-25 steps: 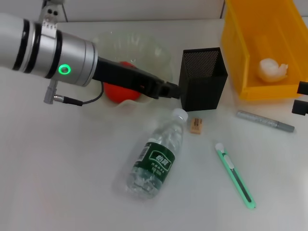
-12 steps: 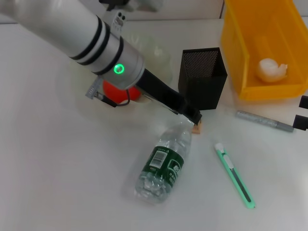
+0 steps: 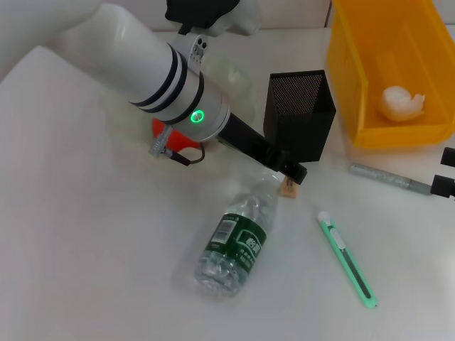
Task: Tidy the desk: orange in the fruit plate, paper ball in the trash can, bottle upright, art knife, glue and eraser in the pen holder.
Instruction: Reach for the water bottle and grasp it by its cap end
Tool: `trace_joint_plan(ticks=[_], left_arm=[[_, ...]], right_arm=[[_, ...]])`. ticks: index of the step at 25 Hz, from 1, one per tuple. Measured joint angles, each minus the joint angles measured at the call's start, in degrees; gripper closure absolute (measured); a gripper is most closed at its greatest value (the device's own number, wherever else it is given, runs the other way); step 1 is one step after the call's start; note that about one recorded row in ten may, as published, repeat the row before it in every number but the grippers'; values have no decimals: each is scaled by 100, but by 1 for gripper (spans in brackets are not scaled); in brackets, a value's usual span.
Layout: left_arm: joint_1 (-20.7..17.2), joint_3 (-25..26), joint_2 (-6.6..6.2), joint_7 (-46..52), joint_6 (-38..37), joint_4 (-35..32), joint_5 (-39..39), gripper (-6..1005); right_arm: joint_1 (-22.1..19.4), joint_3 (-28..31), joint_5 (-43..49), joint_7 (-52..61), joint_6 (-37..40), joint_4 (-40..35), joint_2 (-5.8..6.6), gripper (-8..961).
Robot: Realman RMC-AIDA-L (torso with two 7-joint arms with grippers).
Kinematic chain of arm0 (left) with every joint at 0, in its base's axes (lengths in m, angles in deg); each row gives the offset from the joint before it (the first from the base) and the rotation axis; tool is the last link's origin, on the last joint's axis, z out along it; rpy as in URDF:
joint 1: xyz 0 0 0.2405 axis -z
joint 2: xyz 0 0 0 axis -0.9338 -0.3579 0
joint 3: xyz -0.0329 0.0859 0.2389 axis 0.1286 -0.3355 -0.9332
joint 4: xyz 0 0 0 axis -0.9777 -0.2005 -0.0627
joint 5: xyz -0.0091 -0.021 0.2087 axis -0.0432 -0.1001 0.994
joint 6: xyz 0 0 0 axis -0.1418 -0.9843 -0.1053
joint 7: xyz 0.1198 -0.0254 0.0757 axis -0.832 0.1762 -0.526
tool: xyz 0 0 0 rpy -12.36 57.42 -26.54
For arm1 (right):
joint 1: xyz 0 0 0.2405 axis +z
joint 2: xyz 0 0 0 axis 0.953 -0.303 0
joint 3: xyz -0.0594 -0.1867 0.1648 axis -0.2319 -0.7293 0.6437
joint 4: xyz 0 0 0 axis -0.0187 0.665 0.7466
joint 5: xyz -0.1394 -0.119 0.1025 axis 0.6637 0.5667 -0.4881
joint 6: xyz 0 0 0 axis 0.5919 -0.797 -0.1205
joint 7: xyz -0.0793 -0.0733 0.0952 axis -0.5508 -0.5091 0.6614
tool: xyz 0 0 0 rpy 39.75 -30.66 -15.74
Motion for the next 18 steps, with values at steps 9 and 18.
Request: trace_joint_plan(ticks=[9,18], left_arm=[[-33,-368,0,28,657,354,-16,173],[-63,-579,0,-8,915,452,-25,176]], right_arm=[[3,17,9,-4,0,11,-3,196],[3,-5,9,-14,3,10,-20,197]])
